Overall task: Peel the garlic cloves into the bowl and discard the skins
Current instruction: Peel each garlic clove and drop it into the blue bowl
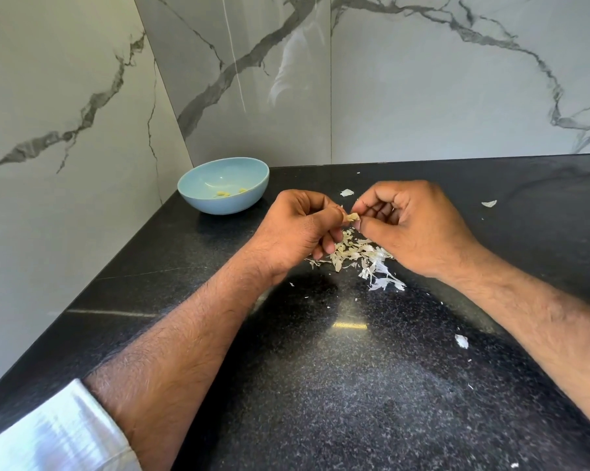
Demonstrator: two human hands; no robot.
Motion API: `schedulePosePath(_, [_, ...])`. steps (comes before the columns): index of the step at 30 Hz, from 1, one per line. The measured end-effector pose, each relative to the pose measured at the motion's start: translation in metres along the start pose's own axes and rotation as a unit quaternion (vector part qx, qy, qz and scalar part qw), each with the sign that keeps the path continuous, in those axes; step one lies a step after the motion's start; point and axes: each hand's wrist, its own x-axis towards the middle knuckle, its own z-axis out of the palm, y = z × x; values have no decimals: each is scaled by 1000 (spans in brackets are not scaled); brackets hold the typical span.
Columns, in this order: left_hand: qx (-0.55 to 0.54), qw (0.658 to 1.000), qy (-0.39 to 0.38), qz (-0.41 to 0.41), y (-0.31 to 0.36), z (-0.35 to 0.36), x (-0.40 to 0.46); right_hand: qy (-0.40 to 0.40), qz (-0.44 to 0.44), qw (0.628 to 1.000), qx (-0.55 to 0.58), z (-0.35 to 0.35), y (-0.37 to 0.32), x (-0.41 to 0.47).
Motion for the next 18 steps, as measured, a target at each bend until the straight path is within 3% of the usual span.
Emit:
schedulePosePath(12, [-16, 1000, -17, -1, 2, 1, -2, -37, 13, 999, 25, -10, -3, 1])
schedulePosePath(18, [33, 999, 16, -22, 3, -4, 0, -96, 124, 962, 224, -8, 0, 5])
